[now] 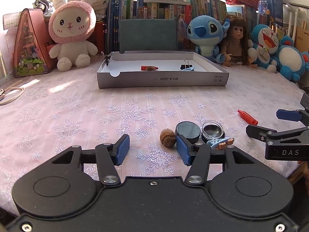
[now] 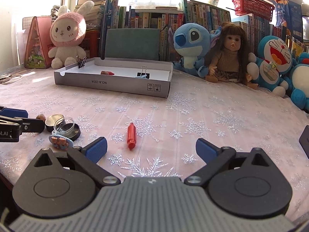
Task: Organize rigid objects
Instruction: 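Lower the left tool toward the brown nut while the right tool approaches another red crayon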
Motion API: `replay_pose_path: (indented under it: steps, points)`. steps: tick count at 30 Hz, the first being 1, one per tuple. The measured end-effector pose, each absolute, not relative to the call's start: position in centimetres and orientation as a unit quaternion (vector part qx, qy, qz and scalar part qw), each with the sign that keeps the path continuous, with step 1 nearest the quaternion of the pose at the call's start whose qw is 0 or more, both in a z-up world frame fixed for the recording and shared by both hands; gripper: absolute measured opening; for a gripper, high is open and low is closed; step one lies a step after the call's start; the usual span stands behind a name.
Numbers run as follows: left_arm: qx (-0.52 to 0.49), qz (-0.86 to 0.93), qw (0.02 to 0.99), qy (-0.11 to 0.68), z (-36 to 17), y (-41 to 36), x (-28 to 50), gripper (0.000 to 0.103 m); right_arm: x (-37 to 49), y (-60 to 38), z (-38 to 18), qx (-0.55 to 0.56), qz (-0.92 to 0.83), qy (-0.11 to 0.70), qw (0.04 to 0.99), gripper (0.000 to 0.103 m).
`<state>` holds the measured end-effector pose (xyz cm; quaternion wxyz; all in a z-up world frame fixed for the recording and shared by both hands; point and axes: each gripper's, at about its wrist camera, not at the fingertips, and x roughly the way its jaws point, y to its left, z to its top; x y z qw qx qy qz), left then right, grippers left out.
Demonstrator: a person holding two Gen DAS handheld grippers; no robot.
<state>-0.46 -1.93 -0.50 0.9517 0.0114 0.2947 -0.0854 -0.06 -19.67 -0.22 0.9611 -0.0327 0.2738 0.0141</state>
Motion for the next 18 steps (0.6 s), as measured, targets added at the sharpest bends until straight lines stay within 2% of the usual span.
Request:
replay_pose_path:
  steps: [18]
  points:
    - [0.007, -0.060, 0.954, 0.293, -0.6, -0.8, 0.1, 0.046, 0.9, -23.2, -0.2, -0.021, -0.066, 0.295, 0.953, 0.100]
